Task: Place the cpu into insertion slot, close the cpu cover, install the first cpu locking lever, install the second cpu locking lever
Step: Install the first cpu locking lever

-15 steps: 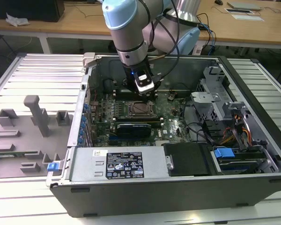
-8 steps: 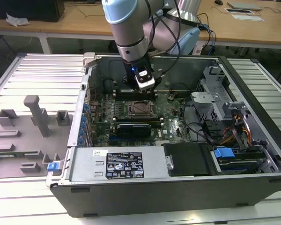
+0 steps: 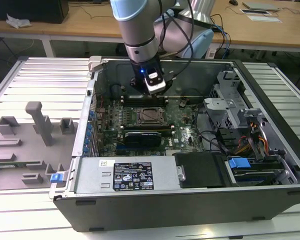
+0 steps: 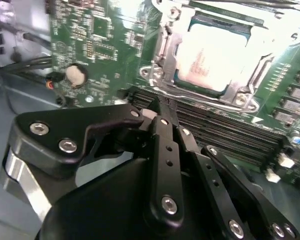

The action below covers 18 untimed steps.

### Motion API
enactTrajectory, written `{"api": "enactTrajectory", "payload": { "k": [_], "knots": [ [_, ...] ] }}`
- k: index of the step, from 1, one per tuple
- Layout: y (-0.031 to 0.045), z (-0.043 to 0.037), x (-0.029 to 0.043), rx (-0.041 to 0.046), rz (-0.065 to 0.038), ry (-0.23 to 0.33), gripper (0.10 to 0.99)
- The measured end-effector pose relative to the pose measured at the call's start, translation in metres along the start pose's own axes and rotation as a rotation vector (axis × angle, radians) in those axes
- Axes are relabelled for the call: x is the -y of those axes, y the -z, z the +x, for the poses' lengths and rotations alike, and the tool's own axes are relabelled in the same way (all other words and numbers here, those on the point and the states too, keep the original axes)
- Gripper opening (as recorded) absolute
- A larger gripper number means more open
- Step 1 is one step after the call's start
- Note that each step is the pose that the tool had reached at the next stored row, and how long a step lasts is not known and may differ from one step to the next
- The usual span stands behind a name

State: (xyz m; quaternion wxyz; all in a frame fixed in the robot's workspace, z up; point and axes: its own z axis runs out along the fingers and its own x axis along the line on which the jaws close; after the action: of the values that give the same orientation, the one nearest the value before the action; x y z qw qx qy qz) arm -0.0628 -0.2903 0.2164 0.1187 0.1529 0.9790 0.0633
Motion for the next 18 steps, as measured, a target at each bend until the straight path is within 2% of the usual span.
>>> {"api": "enactTrajectory", "payload": {
  "k": [1, 7, 8, 10, 18],
  "knots": [
    [-0.0003, -0.0006, -0.0002, -0.0231, 0.008, -0.002, 0.106],
    [-0.0021, -0.0053, -0.0015, -0.1281, 0.044, -0.012, 0.106],
    [-0.0021, -0.0056, -0.0014, -0.1337, 0.046, -0.012, 0.106],
    [-0.002, -0.006, 0.0, -0.1336, 0.048, -0.013, 0.106],
    [-0.0005, -0.012, 0.0181, -0.1329, 0.05, -0.016, 0.106]
  ]
}}
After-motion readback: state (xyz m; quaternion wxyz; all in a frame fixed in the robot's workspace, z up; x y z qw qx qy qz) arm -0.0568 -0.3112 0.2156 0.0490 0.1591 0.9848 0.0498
